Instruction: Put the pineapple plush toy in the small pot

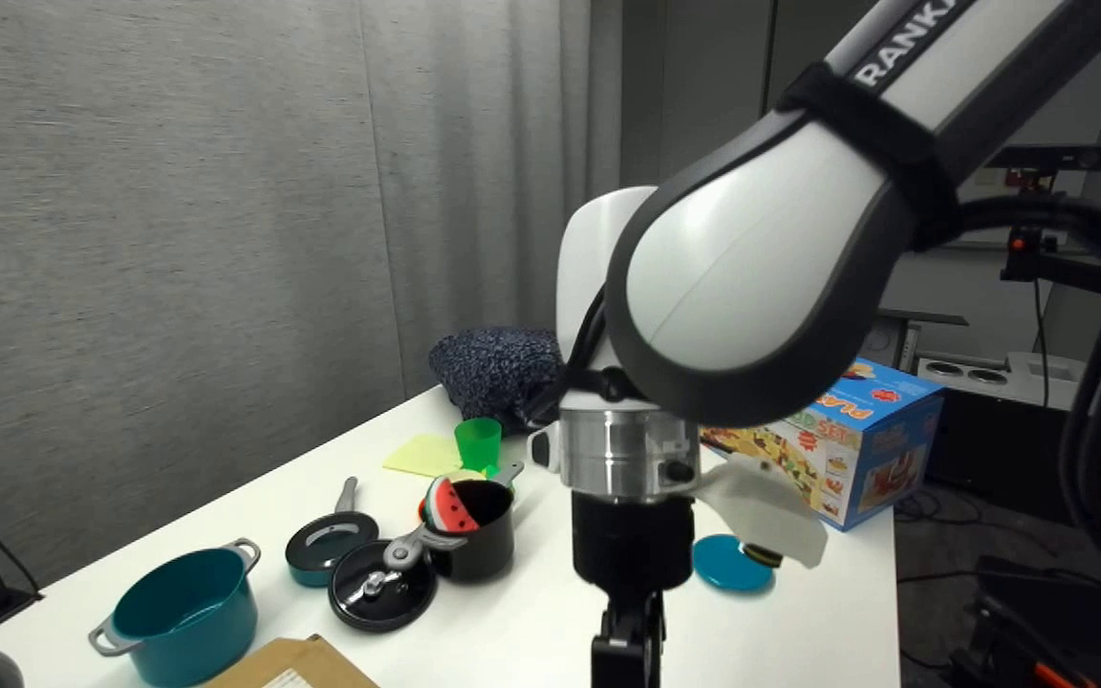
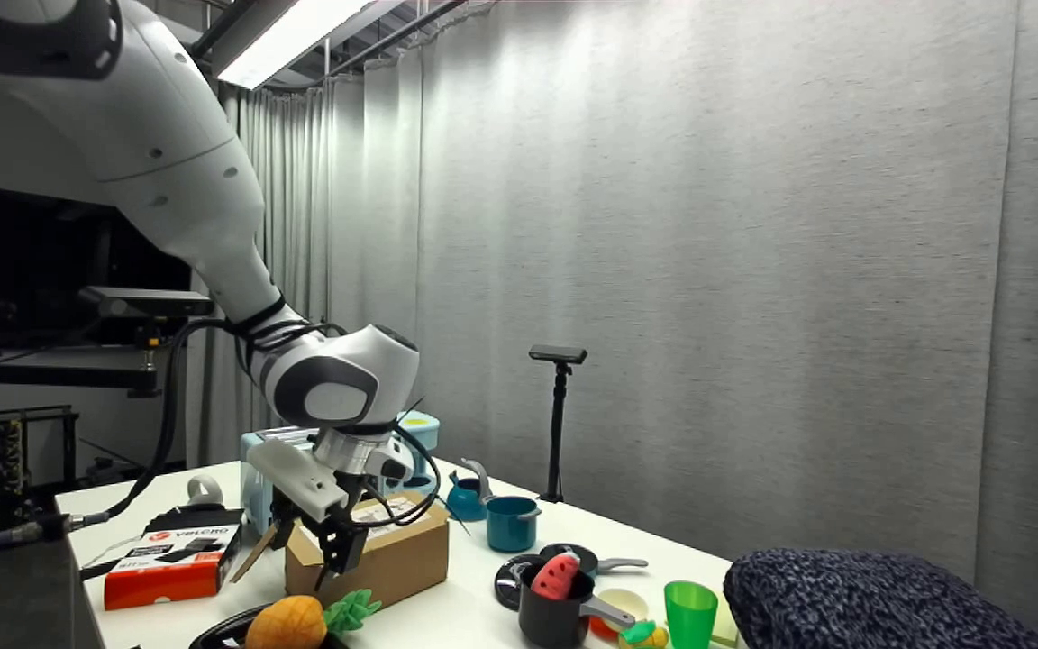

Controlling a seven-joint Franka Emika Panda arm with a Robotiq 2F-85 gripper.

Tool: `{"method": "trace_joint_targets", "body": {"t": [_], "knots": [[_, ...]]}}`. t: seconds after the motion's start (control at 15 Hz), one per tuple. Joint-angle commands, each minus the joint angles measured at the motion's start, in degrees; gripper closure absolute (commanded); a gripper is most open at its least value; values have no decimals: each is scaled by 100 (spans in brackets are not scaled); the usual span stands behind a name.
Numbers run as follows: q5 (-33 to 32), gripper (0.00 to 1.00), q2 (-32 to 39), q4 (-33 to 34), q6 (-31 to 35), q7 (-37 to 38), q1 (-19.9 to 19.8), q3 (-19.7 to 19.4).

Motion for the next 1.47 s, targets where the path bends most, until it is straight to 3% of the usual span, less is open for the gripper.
{"method": "trace_joint_targets", "body": {"t": [0.0, 0.6, 0.73, 0.93, 1.13, 1.4], "knots": [[-490, 0, 360, 124, -1, 67, -80, 194], [-1413, 0, 784, 61, 271, 131, -32, 333], [-2149, 0, 857, 8, 577, 569, 187, 163], [-2658, 0, 1063, 96, 784, 986, 243, 177], [-2253, 0, 1202, 172, 717, 705, -9, 469], [-1168, 0, 1208, 277, 581, 81, -479, 902]]}}
